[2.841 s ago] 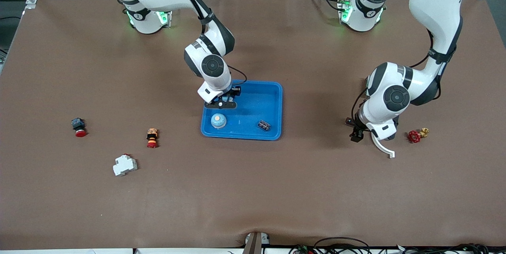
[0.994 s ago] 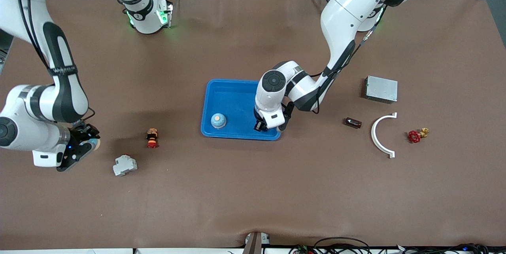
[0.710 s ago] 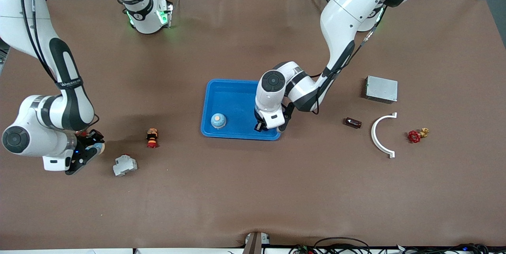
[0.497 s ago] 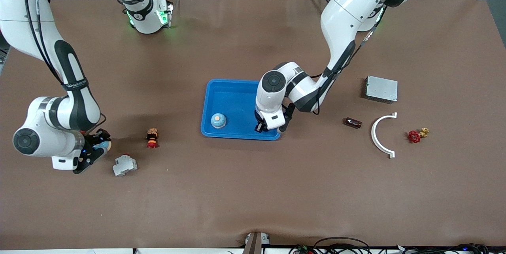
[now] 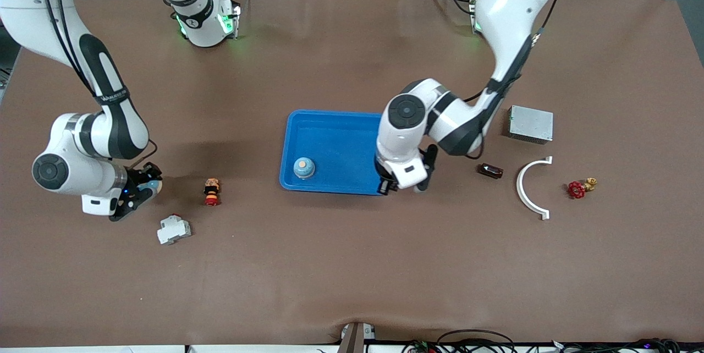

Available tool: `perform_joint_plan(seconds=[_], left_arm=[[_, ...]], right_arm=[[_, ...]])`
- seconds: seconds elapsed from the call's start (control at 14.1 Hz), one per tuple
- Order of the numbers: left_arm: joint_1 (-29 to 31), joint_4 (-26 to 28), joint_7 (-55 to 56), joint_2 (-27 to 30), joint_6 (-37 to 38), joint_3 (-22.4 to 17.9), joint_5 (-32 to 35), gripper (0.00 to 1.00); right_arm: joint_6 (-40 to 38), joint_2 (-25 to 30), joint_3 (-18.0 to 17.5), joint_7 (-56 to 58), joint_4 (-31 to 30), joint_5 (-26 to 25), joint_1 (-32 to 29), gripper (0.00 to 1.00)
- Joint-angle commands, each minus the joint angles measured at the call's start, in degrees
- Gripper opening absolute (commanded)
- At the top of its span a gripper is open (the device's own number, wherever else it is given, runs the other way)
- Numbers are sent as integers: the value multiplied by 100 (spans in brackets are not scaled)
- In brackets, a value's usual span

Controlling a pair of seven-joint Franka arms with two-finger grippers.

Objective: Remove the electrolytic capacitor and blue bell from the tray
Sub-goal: 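Place the second capacitor beside the white arc with the left gripper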

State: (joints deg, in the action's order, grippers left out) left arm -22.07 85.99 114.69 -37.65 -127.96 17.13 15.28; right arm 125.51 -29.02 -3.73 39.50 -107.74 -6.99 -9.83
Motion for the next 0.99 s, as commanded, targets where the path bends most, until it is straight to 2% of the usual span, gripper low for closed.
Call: perform_joint_plan(seconds=[0.0,0.43,0.92], left_arm=[[518,216,-472,485,559,221,-16,0],[1677,437,-2203,856,1421,221,-17,0],[2900,735,-4225,786,1528,212,-8,0]], right_arm=[[131,467,-48,-101,-660,30,-125,18],[333,537,-48,-110,-1152,101,-160,18],[808,502,-48,-312,-1513,101,-151,20]])
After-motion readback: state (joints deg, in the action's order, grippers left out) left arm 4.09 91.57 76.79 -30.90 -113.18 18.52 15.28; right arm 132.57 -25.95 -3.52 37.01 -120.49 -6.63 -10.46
